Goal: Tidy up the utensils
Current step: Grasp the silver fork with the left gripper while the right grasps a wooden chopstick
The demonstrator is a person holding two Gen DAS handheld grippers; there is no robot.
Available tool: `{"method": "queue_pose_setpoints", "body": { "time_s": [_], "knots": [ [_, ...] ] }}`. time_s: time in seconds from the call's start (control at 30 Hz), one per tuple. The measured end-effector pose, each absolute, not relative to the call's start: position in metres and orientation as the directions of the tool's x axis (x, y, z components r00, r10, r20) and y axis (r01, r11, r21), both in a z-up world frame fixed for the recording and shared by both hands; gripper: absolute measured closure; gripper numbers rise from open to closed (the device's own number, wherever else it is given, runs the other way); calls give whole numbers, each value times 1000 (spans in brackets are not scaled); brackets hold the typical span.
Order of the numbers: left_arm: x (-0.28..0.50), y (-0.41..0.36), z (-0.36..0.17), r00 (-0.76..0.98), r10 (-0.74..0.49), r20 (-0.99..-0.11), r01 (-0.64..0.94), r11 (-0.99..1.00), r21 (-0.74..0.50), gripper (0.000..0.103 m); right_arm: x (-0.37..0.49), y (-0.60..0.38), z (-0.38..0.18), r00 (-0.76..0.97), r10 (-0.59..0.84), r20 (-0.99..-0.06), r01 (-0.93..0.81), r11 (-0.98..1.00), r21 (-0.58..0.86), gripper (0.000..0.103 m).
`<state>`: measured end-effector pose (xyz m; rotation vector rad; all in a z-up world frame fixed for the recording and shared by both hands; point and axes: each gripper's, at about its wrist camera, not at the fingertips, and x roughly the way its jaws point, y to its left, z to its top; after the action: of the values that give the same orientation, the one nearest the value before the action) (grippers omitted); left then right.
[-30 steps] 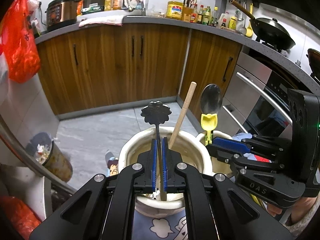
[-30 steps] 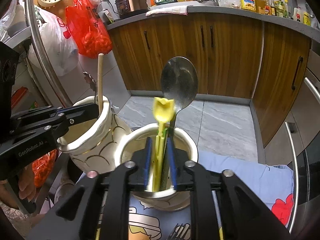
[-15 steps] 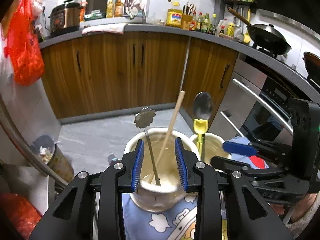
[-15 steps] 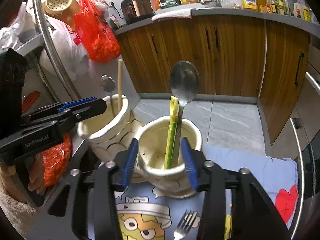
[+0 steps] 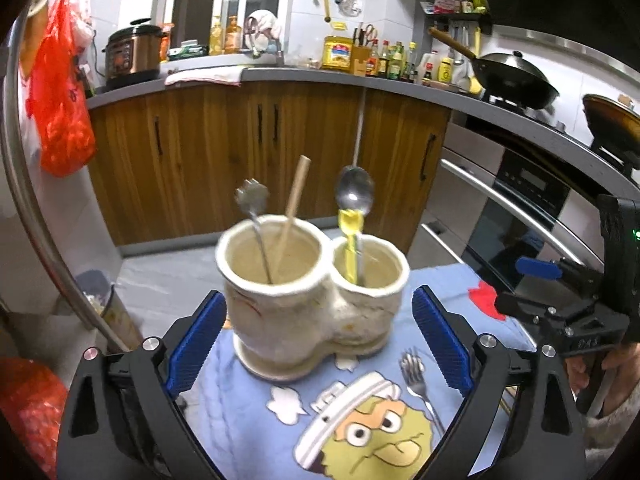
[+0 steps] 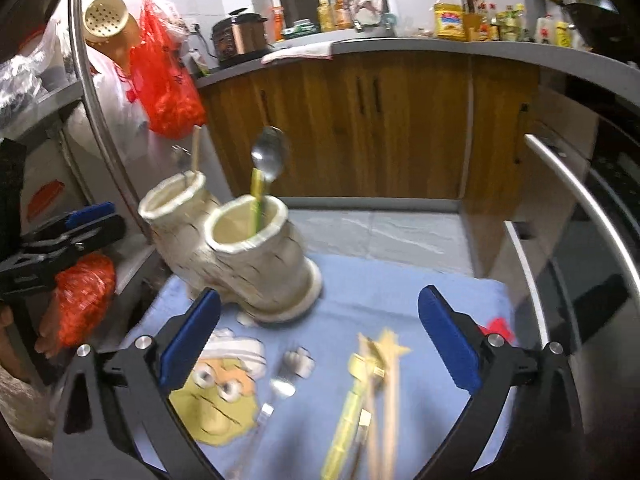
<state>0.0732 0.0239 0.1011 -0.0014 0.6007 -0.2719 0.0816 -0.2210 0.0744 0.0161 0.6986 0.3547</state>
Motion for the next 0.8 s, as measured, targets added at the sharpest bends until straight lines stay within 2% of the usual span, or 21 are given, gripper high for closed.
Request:
{"method": "queue_pose_setpoints", "body": {
  "time_s": [0.27, 0.5, 0.6, 0.67, 0.77, 0.8],
  "knots": [
    [66, -2, 58, 736, -280, -617, 246, 959, -141, 6, 67, -259, 40, 673, 265, -690, -266, 958, 108, 5],
    [64, -24, 30, 718, -208, -665, 223, 973, -64, 6, 51, -264, 16, 643, 243, -727, -300, 953, 53, 6],
    [57, -32, 21, 748, -169, -642, 196, 980, -30, 6, 51, -261, 9, 628, 255, -735, -320, 946, 55, 6],
    [55, -40, 15, 746, -177, -642, 216, 976, -18, 6, 53, -258, 6, 619, 262, -740, -331, 942, 56, 8],
    [59, -52, 4, 691, -214, -690, 264, 964, -35, 6, 54, -253, 1, 608, 262, -749, -345, 937, 48, 19],
    [59, -54, 1, 684, -217, -697, 269, 962, -35, 6, 55, -249, -1, 601, 264, -754, -355, 934, 44, 27]
  ]
}}
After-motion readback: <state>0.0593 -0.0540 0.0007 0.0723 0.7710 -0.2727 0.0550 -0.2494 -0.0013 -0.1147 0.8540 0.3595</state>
